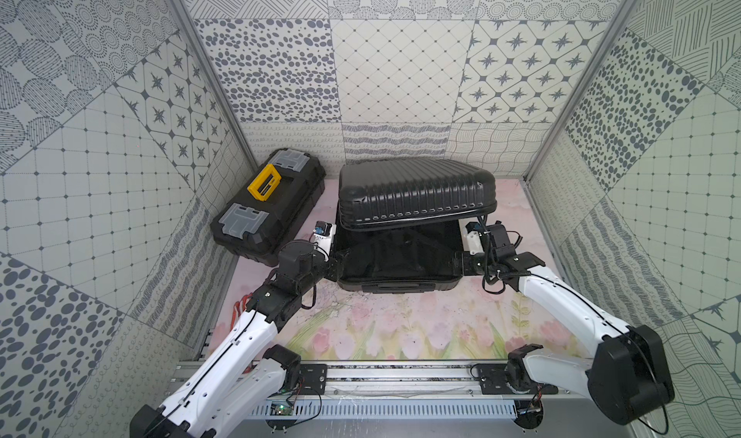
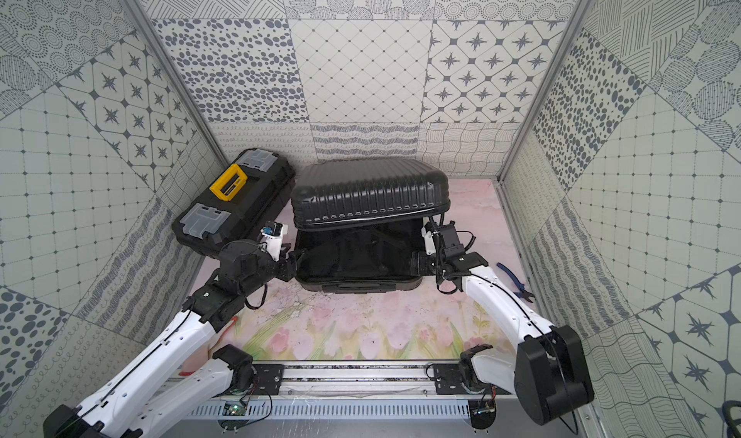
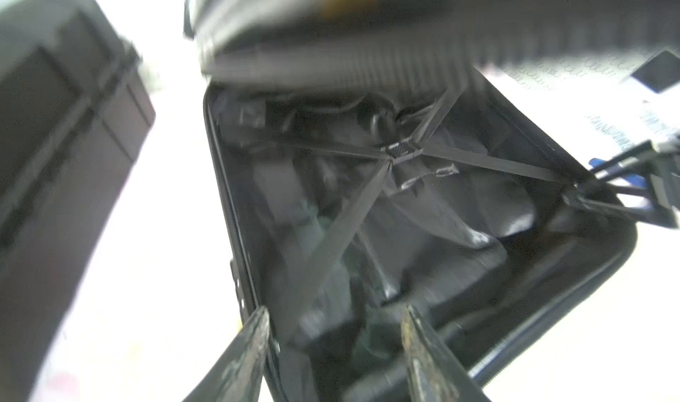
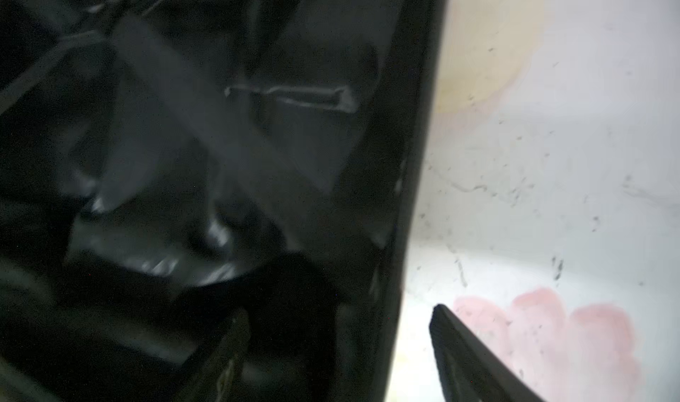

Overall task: Close the suitcase zippers
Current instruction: Close the suitcase at the center of the board, then adjust the suitcase at the center of the board.

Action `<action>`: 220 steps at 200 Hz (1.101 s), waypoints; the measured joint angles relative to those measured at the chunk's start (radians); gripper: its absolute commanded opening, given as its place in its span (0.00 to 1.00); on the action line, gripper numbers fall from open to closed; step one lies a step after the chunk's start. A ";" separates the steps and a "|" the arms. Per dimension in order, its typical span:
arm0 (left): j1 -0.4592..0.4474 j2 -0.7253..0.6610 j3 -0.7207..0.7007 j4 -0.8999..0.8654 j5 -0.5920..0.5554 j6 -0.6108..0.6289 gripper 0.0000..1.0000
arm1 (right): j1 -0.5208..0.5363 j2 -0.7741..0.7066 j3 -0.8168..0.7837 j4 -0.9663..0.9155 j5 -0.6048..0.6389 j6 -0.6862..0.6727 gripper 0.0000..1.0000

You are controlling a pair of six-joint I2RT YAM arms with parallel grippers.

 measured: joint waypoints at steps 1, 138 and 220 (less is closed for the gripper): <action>0.000 0.000 0.003 -0.008 0.000 -0.005 0.52 | 0.000 -0.004 0.000 -0.005 -0.003 -0.002 0.86; -0.019 -0.151 0.181 -0.692 -0.075 -0.694 0.61 | -0.209 -0.183 0.476 -0.358 -0.306 -0.023 0.91; -0.093 -0.043 0.230 -0.560 -0.177 -0.943 0.82 | -0.261 0.251 0.543 -0.195 -0.391 0.012 0.98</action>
